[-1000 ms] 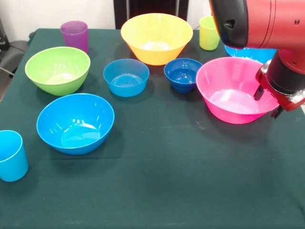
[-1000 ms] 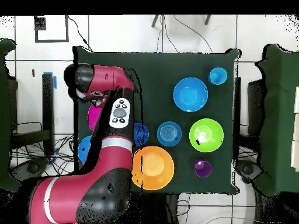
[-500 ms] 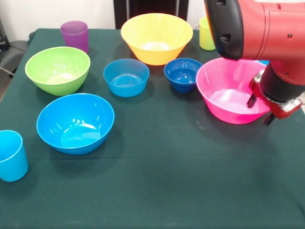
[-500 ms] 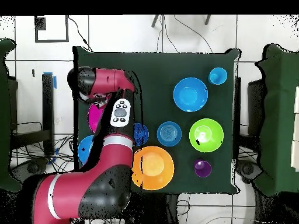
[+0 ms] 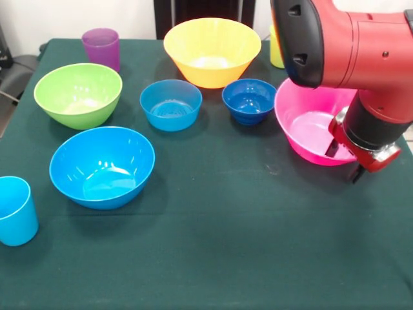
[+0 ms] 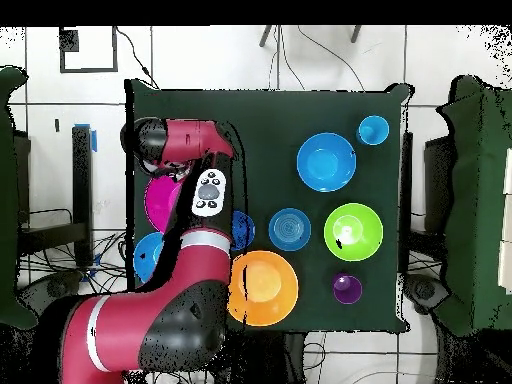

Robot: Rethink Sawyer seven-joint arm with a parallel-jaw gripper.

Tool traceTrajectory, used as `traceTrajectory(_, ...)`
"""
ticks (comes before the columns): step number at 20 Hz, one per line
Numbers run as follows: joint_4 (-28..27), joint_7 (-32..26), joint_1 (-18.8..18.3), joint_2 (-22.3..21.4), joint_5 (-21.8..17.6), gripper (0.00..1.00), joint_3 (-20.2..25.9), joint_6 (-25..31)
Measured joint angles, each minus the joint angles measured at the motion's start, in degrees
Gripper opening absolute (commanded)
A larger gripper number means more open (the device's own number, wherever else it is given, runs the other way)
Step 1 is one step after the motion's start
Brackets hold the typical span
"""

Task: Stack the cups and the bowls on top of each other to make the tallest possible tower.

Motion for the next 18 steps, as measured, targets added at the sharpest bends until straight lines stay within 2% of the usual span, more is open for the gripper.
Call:
traceTrajectory(5,0.0,0.0,-0.6,0.0,-0.6,1.0,0.4,-1.5)
traceTrajectory(6,0.0,0.0,-0.8,-0.4,-0.6,0.0,0.6,-0.7)
traceTrajectory(11,0.0,0.0,-1.0,-1.7,-1.1,0.0,0.5,1.9)
traceTrajectory(18,-0.6,0.0,-1.3,-1.6,-2.4,0.0,0.7,2.3)
